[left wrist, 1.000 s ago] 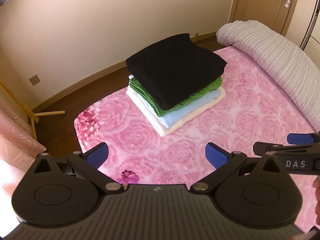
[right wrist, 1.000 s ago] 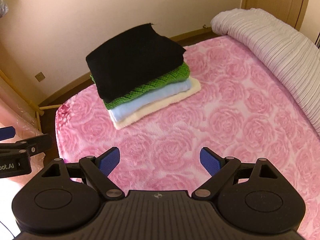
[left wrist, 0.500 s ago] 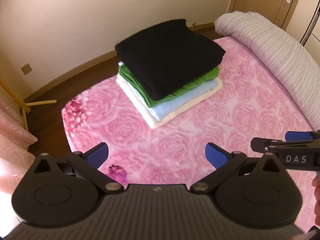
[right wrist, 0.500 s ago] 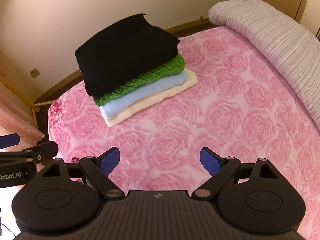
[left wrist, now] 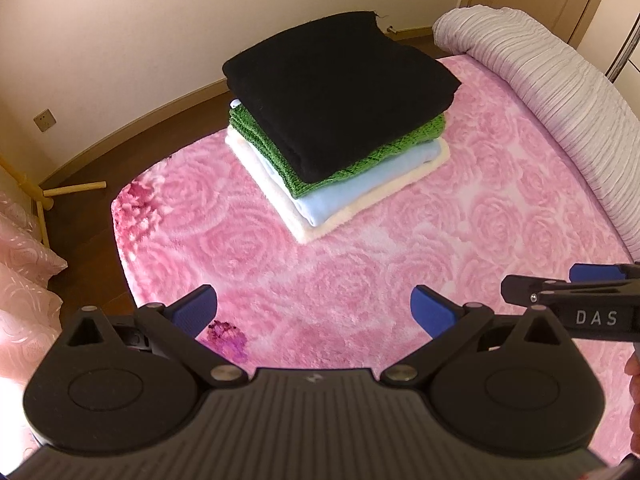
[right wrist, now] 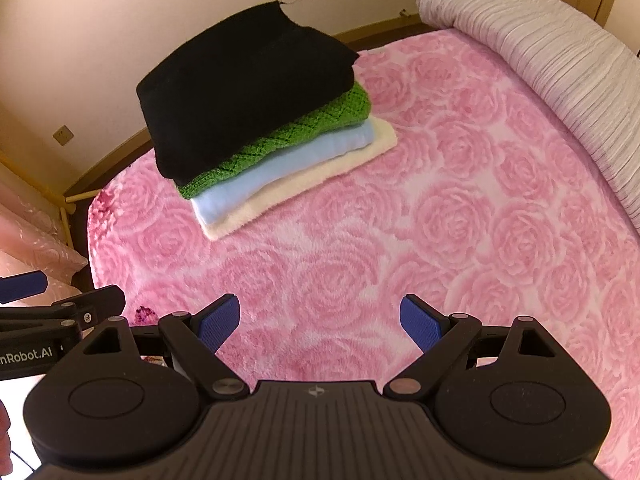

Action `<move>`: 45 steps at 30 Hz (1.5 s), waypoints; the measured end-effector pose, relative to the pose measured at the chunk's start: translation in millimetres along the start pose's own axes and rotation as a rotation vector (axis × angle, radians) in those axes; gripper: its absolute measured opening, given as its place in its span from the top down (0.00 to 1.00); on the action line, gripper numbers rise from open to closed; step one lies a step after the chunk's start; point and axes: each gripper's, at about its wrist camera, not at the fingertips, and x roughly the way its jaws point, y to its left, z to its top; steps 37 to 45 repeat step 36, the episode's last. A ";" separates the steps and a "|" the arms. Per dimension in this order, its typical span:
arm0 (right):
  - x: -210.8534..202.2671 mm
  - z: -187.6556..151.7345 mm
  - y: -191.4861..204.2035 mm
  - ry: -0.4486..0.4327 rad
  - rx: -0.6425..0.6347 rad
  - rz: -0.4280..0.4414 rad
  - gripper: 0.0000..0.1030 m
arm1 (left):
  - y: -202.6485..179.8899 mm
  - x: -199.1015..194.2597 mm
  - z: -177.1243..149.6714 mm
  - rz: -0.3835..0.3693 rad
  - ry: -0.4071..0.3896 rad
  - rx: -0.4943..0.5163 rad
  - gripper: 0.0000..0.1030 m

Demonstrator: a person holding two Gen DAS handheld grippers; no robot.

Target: Fold clothes

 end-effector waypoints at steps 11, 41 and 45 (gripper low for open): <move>15.6 11.3 1.0 0.021 -0.011 0.014 0.13 | 8.7 18.8 7.0 0.016 0.014 -0.010 0.01; 29.0 20.7 -2.3 0.038 -0.010 0.020 0.13 | 12.0 34.6 10.9 0.034 0.013 -0.013 0.01; 29.0 20.7 -2.3 0.038 -0.010 0.020 0.13 | 12.0 34.6 10.9 0.034 0.013 -0.013 0.01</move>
